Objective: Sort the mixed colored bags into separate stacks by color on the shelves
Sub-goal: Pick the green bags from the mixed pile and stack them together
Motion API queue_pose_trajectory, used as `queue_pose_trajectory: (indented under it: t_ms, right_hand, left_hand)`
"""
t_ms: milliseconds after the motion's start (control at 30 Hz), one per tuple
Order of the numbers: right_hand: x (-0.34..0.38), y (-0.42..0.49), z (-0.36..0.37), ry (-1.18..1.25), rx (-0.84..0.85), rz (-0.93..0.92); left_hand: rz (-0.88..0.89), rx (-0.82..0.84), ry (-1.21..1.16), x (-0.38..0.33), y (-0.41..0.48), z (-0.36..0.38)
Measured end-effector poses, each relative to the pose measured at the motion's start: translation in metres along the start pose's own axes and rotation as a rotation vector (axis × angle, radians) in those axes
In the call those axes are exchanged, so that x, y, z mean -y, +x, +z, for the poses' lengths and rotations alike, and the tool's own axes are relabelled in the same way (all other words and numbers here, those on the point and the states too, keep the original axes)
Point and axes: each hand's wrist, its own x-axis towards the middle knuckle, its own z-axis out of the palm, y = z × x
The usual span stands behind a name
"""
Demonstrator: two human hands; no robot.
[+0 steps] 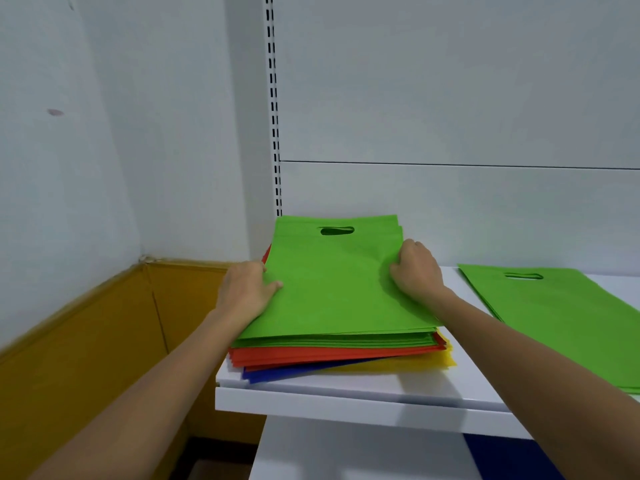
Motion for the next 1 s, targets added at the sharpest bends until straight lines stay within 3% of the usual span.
queue_pose_trajectory:
  t_ms: [367,567,700,1000]
  right_hand:
    - [-0.007,-0.010,0.012,-0.039,-0.058,0.088]
    - [-0.003,-0.018,0.011,-0.099,-0.126,-0.007]
    - [-0.001,-0.019,0.013,-0.004,-0.145,-0.100]
    - [-0.007,-0.020,0.013,0.176,-0.152,-0.063]
  left_hand:
    - [0.175,-0.029,0.106,-0.001,-0.020,-0.004]
    - [0.156,-0.029,0.129,-0.006,-0.024,-0.003]
    - [0.178,-0.061,0.112,-0.003,-0.023,-0.001]
    - [0.179,-0.069,0.048,-0.006,-0.023,0.003]
